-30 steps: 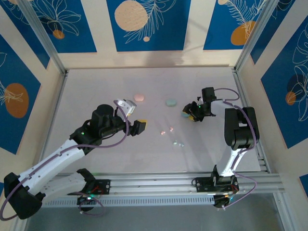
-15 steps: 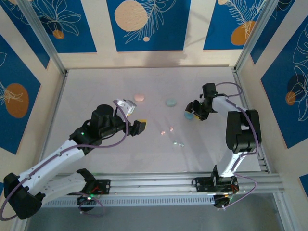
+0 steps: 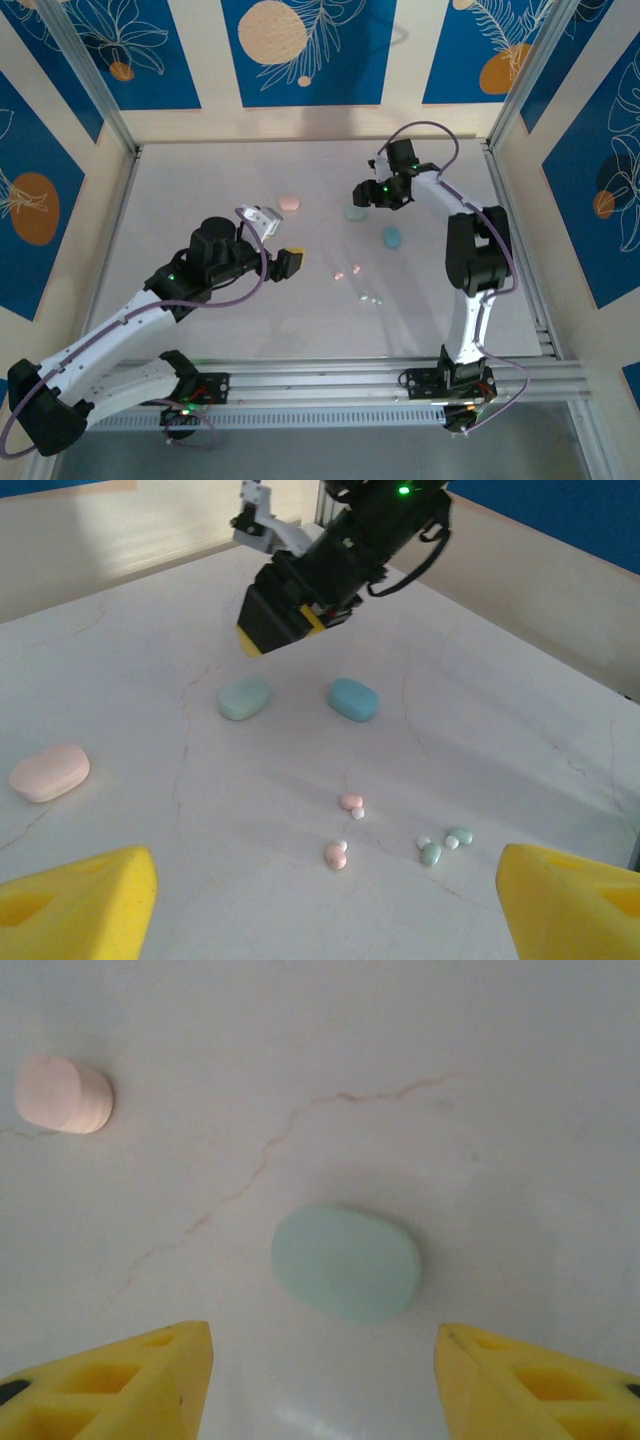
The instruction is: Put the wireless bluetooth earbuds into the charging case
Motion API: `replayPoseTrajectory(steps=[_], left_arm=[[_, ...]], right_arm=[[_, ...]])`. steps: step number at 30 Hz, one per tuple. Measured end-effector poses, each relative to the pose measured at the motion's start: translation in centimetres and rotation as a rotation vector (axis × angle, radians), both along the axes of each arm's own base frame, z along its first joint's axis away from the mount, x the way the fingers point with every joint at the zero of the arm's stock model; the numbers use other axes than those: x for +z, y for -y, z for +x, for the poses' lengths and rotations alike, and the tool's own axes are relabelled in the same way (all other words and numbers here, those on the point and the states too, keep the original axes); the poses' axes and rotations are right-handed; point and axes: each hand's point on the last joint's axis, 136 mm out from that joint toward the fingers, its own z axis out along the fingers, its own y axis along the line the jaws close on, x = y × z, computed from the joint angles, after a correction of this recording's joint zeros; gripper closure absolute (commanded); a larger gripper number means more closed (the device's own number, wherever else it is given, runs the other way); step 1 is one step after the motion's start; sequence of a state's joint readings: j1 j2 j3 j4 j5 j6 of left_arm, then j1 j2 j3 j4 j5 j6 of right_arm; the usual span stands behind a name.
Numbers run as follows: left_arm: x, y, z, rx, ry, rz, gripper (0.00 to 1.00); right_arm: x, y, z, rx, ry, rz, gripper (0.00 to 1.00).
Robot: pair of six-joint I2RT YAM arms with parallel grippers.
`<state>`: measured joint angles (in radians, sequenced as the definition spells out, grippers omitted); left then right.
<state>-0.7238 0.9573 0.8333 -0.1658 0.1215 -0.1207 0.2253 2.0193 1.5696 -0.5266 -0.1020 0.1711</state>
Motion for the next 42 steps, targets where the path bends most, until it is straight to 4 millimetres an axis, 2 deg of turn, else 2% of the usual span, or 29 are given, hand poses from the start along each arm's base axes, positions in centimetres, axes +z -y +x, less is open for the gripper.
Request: replayPoseTrajectory(steps=[8,11,16,23,31,42], left_arm=[[-0.6,0.0,0.4,0.003,-0.009,0.017,0.11],[-1.1,0.3,0.5,-0.006,-0.022,0.024,0.08],[-1.2,0.5,0.8,-0.01,-0.039,0.024,0.0],[-1.5,0.6,1.0,-0.014,-0.06,0.022,0.0],[-1.4,0.8,0.9,-0.025,-0.064,0.017,0.0],[-1.0,0.8,0.6,-0.033,-0.063,0.002,0.0]], right_arm=[[-2.7,-2.0,4.2,0.04,-0.07,0.045,0.37],[-3.3,-2.6,4.8,0.055,-0.098,0.064,0.38],[-4.5,-3.0,3.4,0.087,-0.174,0.089,0.38],[-6.0,-3.2,0.5,0.131,-0.254,0.115,0.39],[-4.8,-3.0,-2.3,0.166,-0.243,0.092,0.37],[-6.3,-3.0,-2.2,0.126,-0.168,-0.19,0.28]])
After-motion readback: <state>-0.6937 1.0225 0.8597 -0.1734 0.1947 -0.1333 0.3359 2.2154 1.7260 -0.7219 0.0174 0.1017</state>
